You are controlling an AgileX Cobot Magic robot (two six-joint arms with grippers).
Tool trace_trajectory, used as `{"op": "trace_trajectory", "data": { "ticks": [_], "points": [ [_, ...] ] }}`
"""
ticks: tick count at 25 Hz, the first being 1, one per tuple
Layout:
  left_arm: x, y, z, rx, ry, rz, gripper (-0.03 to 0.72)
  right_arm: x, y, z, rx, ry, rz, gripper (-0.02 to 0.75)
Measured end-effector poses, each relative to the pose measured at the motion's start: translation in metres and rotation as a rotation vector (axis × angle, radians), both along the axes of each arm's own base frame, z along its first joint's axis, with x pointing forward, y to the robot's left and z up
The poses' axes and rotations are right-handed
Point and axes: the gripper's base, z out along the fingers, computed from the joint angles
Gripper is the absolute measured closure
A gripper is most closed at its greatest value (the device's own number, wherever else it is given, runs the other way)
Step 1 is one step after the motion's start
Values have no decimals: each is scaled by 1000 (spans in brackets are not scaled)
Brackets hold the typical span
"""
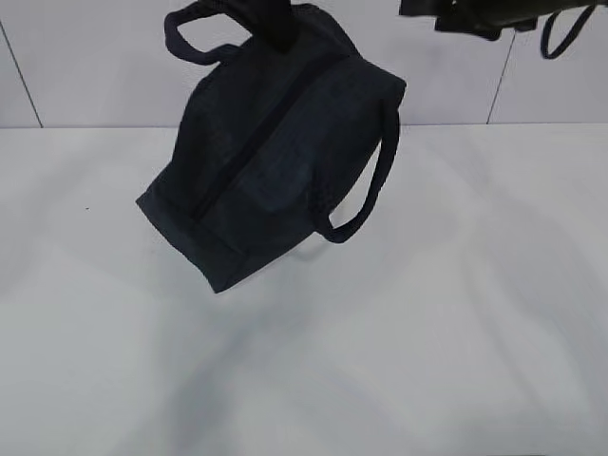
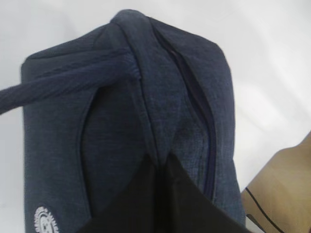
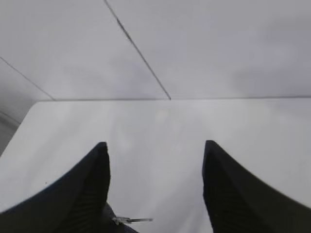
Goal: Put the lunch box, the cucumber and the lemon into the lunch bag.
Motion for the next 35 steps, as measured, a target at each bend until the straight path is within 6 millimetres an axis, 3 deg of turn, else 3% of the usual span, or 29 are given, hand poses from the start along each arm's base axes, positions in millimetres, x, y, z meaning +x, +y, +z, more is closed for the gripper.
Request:
{"op": "trace_trajectory", "data": {
  "ticks": [5, 9, 14, 16, 18, 21, 23, 26, 30, 35],
  "points": [
    [9, -10, -21, -1, 62, -9, 695, -12, -24, 29, 4, -61, -46, 283],
    [20, -15, -44, 28, 105, -6, 695, -16, -23, 31, 8, -48, -15, 283],
    [50, -15, -97, 115, 165, 34, 695, -18, -20, 29, 7, -24, 23, 283],
    [58, -12, -109, 154, 156, 58, 685, -19, -19, 29, 6, -17, 34, 283],
    [62, -6, -111, 197, 135, 88, 645, -20, -19, 28, 7, -10, 45, 282],
    [65, -3, -111, 228, 107, 104, 500, -21, -17, 28, 8, 0, 61, 282],
    [65, -2, -107, 226, 90, 111, 370, -22, -16, 27, 9, 9, 75, 282],
    [62, 0, -91, 200, 37, 118, 263, -24, -15, 26, 14, 23, 97, 281],
    [52, 7, -50, 123, -72, 134, 231, -28, -9, 38, 34, 29, 173, 281],
    [30, 20, 6, 20, -193, 168, 228, -47, -4, 86, 37, -62, 255, 298]
  ]
}}
